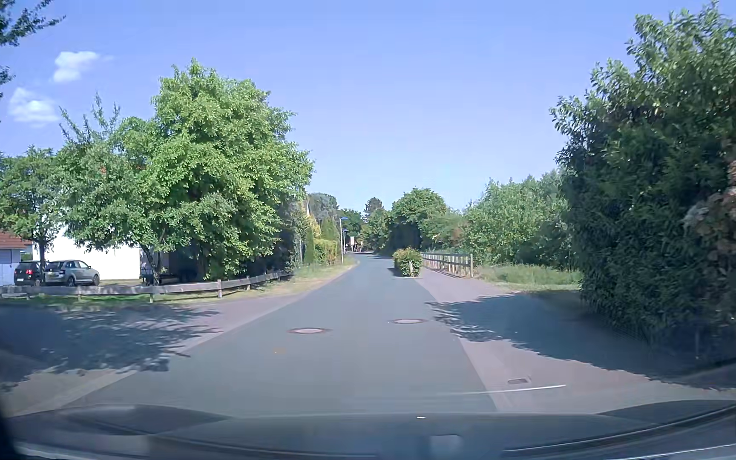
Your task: Follow the waypoints while adhering to traffic rules and regulations
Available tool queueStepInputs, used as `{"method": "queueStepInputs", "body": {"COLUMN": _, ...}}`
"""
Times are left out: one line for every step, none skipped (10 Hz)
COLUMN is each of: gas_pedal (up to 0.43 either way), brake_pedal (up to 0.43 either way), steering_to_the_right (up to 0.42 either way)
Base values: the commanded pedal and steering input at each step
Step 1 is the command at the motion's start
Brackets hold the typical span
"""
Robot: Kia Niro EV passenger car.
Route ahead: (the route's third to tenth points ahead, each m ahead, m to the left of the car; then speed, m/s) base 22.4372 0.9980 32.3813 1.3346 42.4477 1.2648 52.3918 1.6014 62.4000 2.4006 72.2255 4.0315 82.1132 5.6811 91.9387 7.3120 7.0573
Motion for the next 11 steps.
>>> {"method": "queueStepInputs", "body": {"gas_pedal": 0.110, "brake_pedal": 0.006, "steering_to_the_right": -0.005}}
{"method": "queueStepInputs", "body": {"gas_pedal": 0.098, "brake_pedal": 0.006, "steering_to_the_right": -0.005}}
{"method": "queueStepInputs", "body": {"gas_pedal": 0.087, "brake_pedal": 0.006, "steering_to_the_right": -0.006}}
{"method": "queueStepInputs", "body": {"gas_pedal": 0.087, "brake_pedal": 0.006, "steering_to_the_right": -0.006}}
{"method": "queueStepInputs", "body": {"gas_pedal": 0.087, "brake_pedal": 0.006, "steering_to_the_right": -0.005}}
{"method": "queueStepInputs", "body": {"gas_pedal": 0.087, "brake_pedal": 0.006, "steering_to_the_right": -0.006}}
{"method": "queueStepInputs", "body": {"gas_pedal": 0.087, "brake_pedal": 0.006, "steering_to_the_right": -0.006}}
{"method": "queueStepInputs", "body": {"gas_pedal": 0.087, "brake_pedal": 0.006, "steering_to_the_right": -0.006}}
{"method": "queueStepInputs", "body": {"gas_pedal": 0.087, "brake_pedal": 0.006, "steering_to_the_right": -0.010}}
{"method": "queueStepInputs", "body": {"gas_pedal": 0.087, "brake_pedal": 0.006, "steering_to_the_right": -0.014}}
{"method": "queueStepInputs", "body": {"gas_pedal": 0.087, "brake_pedal": 0.006, "steering_to_the_right": -0.015}}
